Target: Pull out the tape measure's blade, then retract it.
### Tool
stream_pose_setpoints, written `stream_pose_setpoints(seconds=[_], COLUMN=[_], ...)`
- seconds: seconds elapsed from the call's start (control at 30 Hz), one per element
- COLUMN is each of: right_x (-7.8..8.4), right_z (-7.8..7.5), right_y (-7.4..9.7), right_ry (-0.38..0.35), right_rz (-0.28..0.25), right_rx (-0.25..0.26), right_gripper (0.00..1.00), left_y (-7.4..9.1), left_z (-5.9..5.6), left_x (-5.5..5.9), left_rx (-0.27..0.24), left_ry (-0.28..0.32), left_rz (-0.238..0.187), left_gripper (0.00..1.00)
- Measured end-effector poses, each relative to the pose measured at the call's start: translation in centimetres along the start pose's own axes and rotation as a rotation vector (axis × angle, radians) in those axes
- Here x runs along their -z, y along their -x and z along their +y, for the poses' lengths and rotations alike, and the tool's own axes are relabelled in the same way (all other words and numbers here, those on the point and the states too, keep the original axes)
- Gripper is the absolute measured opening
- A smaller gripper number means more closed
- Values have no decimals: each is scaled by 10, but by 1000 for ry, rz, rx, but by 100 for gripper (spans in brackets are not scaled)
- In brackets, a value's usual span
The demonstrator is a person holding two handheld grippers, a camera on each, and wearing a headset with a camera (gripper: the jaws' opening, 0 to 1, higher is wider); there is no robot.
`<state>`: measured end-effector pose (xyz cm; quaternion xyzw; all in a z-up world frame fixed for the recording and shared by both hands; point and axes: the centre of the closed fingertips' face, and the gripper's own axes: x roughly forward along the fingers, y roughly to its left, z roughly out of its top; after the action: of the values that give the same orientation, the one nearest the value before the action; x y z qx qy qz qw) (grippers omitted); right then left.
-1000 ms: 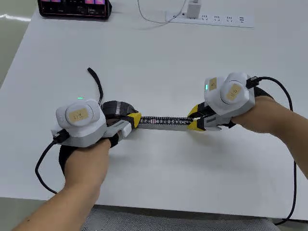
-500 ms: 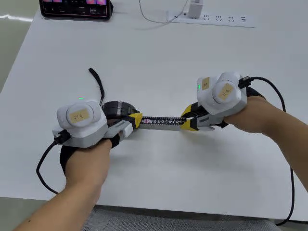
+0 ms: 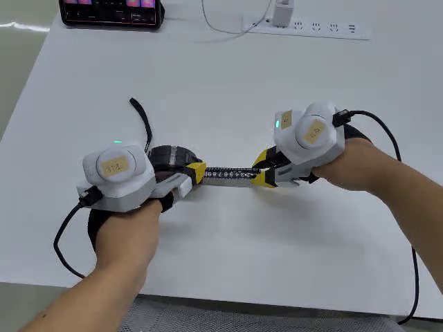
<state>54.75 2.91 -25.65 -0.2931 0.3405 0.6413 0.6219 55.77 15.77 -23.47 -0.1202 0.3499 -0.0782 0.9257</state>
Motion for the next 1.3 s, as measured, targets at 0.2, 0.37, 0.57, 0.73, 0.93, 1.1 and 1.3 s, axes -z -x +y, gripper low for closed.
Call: stream_pose_setpoints(seconds=[0.2, 0.37, 0.57, 0.73, 0.93, 1.1, 1.3], right_x=[-5, -8, -13, -17, -23, -27, -32], right_z=[0, 0, 0, 1, 1, 2, 2], right_y=[-5, -9, -14, -18, -23, -26, -30], right_ry=[-3, -2, 0, -4, 1, 1, 1], right_rz=[-12, -19, -25, -33, -40, -45, -52], right_rx=[-4, -7, -10, -13, -18, -21, -21], right_gripper=[9, 9, 9, 9, 9, 9, 9], left_y=[0, 0, -1, -1, -1, -1, -1], left_z=[0, -1, -1, -1, -1, -1, -1], left_x=[0, 0, 0, 0, 0, 0, 0], left_rx=[-1, -1, -1, -1, -1, 0, 0], left_ry=[-2, -3, -2, -3, -3, -4, -5], left_rz=[1, 0, 0, 0, -1, -1, -4], left_gripper=[58, 58, 58, 58, 58, 58, 58])
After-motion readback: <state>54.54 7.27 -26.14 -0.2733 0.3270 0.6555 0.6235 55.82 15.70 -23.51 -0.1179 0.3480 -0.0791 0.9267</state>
